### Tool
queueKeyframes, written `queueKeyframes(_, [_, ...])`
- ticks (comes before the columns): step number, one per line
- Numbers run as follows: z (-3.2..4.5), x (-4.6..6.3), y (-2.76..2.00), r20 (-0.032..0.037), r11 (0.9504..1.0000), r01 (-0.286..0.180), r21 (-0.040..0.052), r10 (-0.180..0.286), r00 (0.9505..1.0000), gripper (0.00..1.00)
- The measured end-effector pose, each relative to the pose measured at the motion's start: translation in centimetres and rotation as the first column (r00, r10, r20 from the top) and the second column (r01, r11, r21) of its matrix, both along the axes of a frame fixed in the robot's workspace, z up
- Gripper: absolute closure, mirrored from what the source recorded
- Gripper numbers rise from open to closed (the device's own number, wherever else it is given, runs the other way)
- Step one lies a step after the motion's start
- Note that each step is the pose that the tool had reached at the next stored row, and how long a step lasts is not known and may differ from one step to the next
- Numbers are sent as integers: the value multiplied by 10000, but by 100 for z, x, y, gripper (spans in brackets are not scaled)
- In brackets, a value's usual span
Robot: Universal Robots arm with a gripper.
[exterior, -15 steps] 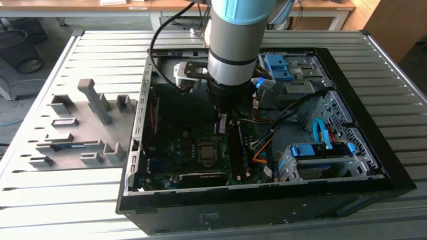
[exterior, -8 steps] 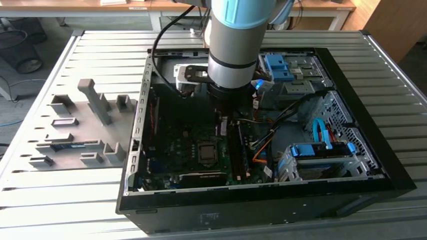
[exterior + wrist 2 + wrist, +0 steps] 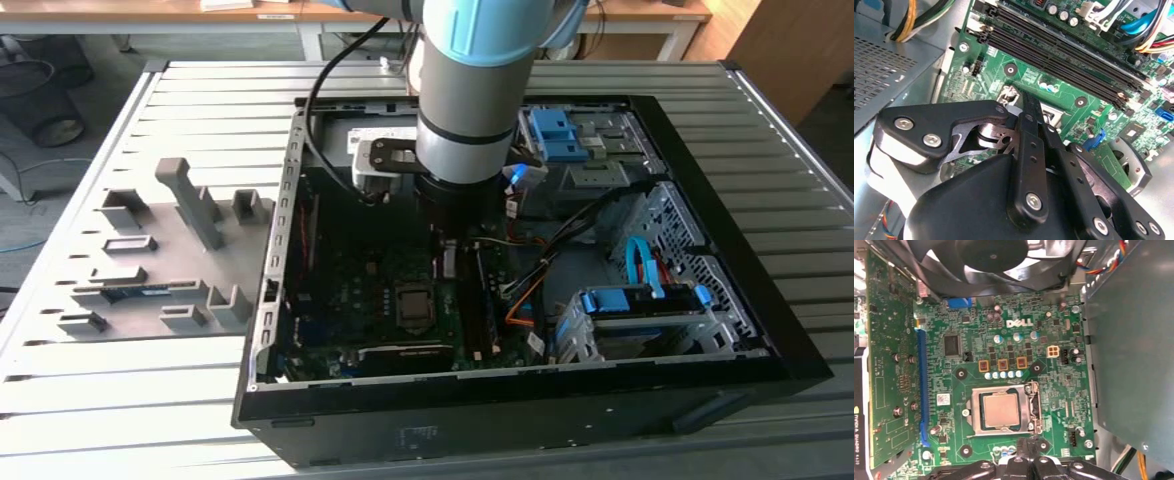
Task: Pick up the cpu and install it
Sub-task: 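Install the first cpu locking lever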
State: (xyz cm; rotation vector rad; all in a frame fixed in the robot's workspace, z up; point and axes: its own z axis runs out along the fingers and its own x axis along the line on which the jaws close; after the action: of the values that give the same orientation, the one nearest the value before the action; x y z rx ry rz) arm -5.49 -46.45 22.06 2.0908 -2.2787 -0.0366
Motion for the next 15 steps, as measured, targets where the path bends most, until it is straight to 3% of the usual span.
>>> queueKeyframes(7, [-28,0,-48,-33,9999,-109,-133,109,9999,90])
queueKeyframes(15, [-161,0,-118,-55,9997,-206,-139,205,9998,90])
